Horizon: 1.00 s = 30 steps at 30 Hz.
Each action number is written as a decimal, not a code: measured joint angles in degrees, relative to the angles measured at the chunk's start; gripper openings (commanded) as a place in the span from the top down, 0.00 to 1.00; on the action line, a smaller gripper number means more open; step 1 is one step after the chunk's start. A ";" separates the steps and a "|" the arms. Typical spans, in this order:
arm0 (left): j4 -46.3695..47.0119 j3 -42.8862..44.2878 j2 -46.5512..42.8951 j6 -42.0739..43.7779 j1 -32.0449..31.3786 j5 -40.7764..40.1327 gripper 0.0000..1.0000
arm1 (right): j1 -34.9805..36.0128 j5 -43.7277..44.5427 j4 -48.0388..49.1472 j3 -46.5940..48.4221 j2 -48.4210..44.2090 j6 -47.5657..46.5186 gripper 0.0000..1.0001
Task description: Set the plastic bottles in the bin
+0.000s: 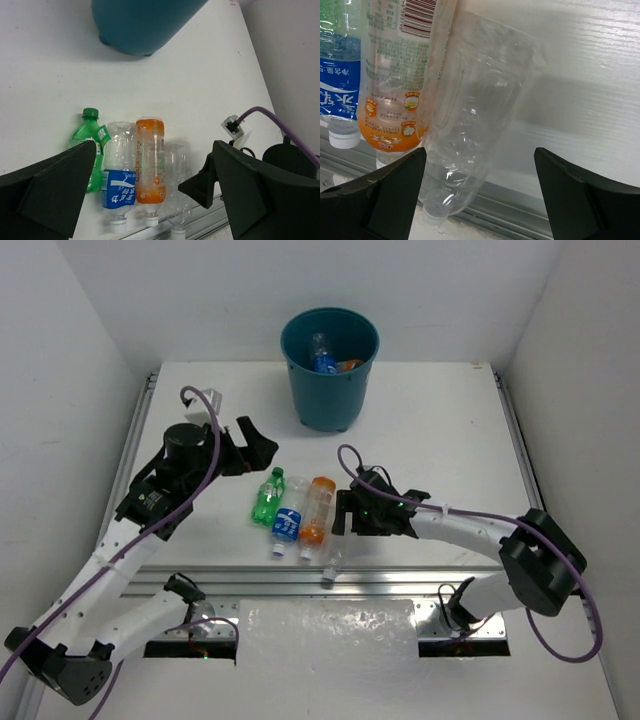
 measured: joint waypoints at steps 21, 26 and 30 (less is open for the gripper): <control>8.00 -8.68 -2.23 -2.16 -0.63 12.07 0.00 | 0.24 5.81 -1.62 -8.85 -16.79 -7.30 0.81; 17.81 -13.22 -0.31 -6.29 -7.98 18.95 0.00 | 0.20 1.81 -0.50 -8.98 -34.49 -17.92 0.80; 24.30 -11.37 6.97 -6.97 -18.91 20.06 0.00 | 0.20 -7.69 0.02 -7.39 -43.01 -25.38 0.80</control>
